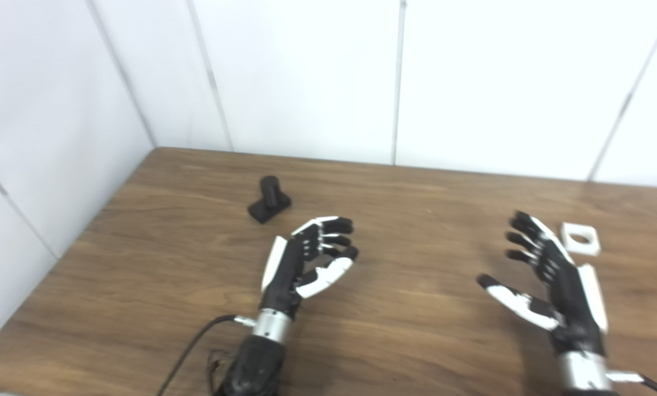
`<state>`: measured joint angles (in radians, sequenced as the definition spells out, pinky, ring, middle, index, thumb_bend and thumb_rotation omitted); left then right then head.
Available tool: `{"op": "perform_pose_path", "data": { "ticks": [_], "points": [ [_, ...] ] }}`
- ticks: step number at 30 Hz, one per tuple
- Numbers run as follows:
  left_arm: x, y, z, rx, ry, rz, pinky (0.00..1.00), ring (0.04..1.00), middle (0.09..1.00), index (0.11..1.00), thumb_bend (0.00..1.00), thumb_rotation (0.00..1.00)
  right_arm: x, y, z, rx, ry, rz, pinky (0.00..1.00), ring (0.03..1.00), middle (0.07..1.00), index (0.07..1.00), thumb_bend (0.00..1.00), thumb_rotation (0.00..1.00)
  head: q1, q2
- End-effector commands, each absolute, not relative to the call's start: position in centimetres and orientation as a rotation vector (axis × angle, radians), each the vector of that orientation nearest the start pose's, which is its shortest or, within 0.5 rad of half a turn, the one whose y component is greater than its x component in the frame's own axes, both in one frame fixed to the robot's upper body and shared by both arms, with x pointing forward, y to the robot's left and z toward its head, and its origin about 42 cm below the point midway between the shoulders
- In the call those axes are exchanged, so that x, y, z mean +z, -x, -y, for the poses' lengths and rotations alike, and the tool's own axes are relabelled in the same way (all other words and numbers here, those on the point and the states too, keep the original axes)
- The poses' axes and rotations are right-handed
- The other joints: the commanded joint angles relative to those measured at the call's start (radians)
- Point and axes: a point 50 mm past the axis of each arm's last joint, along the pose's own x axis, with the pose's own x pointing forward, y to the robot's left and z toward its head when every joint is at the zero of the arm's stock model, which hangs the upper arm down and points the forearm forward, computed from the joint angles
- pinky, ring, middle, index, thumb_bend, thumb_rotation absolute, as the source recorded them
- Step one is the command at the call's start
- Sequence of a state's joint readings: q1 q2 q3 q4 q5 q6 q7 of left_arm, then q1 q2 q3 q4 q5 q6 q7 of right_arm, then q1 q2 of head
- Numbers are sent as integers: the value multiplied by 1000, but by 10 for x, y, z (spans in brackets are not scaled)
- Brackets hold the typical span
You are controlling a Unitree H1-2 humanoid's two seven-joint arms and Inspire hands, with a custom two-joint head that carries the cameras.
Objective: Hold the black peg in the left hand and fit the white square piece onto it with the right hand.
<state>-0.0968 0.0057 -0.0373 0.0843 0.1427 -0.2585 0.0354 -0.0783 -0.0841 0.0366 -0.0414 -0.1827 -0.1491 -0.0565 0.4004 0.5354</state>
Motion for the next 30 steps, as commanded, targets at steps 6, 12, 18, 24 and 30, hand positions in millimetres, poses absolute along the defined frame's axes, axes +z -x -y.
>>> {"op": "perform_pose_path", "data": {
  "ticks": [6, 12, 18, 24, 30],
  "points": [
    [81, -297, -182, -50, -130, 180, 535, 641, 698, 664, 461, 316, 153, -303, 223, 8, 257, 289, 761, 848, 869, 874, 628, 0, 5, -2],
    [83, -297, -182, -46, -137, 181, 537, 637, 699, 663, 458, 301, 155, -303, 224, 3, 268, 288, 730, 827, 855, 866, 643, 0, 3, -3],
    [99, -300, -188, -14, -225, 189, 541, 636, 693, 660, 461, 239, 160, -303, 225, -3, 276, 282, 720, 829, 854, 860, 645, 0, 4, -5],
    [119, -304, -196, 32, -338, 177, 479, 605, 681, 649, 474, 147, 163, -302, 225, -4, 276, 280, 705, 819, 849, 859, 637, 0, 7, -6],
    [141, -308, -210, 80, -441, 180, 466, 592, 691, 655, 497, 118, 165, -302, 227, -6, 278, 276, 713, 823, 853, 862, 630, 0, 8, -6]
  ]
}}
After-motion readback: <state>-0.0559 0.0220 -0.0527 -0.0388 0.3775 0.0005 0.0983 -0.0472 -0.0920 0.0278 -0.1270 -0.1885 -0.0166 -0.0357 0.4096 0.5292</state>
